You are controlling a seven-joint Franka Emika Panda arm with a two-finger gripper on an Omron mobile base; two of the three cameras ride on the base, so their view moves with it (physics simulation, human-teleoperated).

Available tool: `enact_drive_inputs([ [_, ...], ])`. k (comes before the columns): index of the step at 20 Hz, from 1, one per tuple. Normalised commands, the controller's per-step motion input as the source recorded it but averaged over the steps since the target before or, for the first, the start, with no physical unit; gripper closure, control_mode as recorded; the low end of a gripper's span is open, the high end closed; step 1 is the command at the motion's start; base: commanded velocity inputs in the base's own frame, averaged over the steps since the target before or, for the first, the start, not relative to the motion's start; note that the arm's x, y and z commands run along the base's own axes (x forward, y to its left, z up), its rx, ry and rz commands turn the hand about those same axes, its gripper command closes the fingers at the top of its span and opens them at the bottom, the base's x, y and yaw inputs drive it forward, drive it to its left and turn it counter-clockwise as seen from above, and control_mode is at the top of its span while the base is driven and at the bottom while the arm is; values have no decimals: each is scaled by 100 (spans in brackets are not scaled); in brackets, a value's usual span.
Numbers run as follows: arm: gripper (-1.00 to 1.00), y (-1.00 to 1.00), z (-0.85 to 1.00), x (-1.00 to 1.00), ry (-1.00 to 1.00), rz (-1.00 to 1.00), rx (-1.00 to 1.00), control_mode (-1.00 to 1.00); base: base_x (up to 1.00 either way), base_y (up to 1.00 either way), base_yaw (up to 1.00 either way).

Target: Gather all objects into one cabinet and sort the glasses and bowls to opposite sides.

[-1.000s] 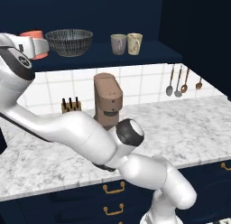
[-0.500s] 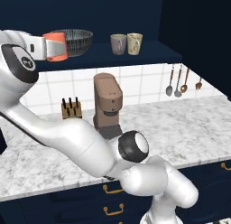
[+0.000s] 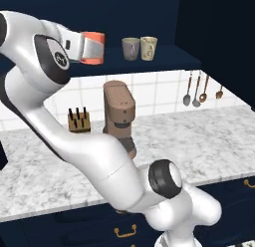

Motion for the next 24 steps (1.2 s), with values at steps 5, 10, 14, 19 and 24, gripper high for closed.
enact_drive_inputs([
  [5, 100, -100, 0, -26, -10, 0, 6, -100, 0, 0, 0],
  [10, 100, -100, 0, -14, -7, 0, 5, -100, 0, 0, 0],
  [14, 100, -98, 0, -3, -8, 0, 4, -100, 0, 0, 0],
  [19, 100, -82, 0, 0, -15, 0, 4, -100, 0, 0, 0],
  [24, 100, -53, -5, 11, -14, 3, 3, -100, 0, 0, 0],
])
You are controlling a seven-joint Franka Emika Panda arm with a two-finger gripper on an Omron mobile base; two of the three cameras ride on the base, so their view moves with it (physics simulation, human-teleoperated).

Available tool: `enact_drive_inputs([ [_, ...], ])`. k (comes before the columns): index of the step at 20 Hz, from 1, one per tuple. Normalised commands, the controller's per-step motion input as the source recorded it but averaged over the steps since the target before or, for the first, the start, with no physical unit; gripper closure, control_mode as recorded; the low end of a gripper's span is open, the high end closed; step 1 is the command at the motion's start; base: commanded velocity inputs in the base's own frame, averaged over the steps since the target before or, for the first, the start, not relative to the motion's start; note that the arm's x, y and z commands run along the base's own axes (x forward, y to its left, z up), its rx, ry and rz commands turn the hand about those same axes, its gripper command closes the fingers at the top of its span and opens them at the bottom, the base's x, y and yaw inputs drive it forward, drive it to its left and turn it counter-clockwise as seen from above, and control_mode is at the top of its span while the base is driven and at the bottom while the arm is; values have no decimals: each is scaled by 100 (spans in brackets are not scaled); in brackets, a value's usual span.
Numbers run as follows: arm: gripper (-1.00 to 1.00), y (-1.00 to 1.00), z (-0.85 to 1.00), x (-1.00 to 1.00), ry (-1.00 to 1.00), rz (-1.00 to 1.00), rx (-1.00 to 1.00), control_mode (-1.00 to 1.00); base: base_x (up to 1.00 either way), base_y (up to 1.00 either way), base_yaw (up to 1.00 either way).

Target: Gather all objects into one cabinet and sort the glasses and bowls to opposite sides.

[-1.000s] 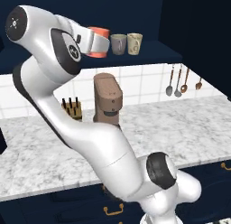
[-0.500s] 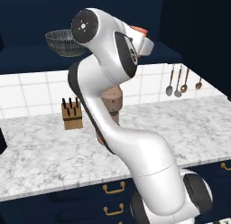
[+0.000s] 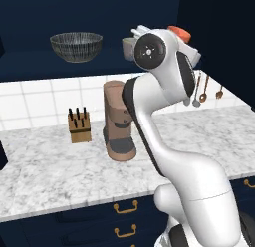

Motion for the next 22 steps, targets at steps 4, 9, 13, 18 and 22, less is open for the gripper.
enact_drive_inputs([
  [4, 100, -34, -23, 33, -5, 7, 0, -100, 0, 0, 0],
  [9, 100, -22, -32, 32, 0, 7, 0, -100, 0, 0, 0],
  [13, 100, -17, -24, 34, 0, 4, 0, -100, 0, 0, 0],
  [18, 100, -8, -11, 43, 0, 1, 0, -100, 0, 0, 0],
  [22, 100, 0, 0, 49, 6, 0, 0, -100, 0, 0, 0],
])
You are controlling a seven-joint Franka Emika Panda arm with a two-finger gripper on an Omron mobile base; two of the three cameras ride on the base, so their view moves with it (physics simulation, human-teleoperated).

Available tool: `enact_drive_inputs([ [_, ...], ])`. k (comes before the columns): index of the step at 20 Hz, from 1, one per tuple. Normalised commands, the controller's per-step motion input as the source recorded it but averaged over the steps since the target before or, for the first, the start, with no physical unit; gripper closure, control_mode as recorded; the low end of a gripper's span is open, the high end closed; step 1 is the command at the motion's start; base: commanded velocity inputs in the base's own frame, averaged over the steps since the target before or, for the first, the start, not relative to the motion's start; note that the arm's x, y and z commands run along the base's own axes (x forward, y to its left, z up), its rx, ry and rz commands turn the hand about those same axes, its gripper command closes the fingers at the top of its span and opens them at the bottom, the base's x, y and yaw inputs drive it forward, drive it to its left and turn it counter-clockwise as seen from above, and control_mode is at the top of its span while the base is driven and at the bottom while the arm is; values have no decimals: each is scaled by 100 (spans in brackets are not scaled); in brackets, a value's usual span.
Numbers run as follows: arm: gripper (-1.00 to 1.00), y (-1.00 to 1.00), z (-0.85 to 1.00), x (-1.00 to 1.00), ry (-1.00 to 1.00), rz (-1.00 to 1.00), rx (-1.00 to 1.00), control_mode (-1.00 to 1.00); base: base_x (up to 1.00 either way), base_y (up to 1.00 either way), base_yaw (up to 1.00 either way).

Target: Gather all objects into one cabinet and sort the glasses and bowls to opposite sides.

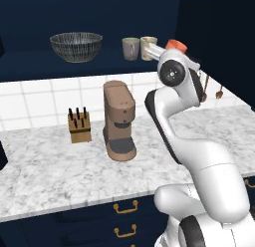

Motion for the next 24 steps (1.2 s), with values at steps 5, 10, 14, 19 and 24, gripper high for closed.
enact_drive_inputs([
  [5, 100, 0, 0, 53, 10, -1, 0, -100, 0, 0, 0],
  [10, 100, 0, 0, 51, 14, -11, 0, -100, 0, 0, 0],
  [14, 100, 0, 0, 48, 13, -11, 0, -100, 0, 0, 0],
  [19, 100, 0, -1, 52, 11, -6, 0, -100, 0, 0, 0],
  [24, 100, 0, -9, 55, 3, -1, 0, -100, 0, 0, 0],
])
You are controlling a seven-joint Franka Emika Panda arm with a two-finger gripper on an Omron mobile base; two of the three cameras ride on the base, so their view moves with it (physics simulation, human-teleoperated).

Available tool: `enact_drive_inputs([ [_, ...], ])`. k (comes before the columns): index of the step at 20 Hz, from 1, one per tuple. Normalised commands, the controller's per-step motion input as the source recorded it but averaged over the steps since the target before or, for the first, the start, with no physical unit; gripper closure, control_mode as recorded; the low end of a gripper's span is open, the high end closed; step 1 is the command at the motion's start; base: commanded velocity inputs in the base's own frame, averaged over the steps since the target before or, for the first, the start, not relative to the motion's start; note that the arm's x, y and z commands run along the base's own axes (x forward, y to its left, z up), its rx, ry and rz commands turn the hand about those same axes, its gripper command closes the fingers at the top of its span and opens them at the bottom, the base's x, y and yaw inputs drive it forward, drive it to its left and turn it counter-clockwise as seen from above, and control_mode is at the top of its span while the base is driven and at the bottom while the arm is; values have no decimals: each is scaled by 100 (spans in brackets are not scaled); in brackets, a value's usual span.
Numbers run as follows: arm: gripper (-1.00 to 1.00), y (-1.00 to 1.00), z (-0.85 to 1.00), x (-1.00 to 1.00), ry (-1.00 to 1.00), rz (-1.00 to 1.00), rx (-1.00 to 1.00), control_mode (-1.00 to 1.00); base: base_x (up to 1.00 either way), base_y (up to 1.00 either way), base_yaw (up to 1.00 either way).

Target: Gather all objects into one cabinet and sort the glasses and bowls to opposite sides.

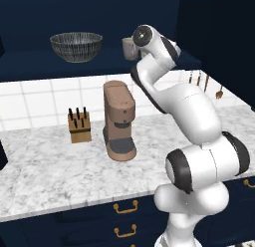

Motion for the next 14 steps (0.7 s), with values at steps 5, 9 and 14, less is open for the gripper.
enact_drive_inputs([
  [5, 100, -3, -13, 43, 0, 0, 0, -100, 0, 0, 0],
  [9, 100, -8, -15, 28, 0, 0, -1, -100, 0, 0, 0],
  [14, -100, 0, -14, 7, 0, 0, -3, -100, 0, 0, 0],
])
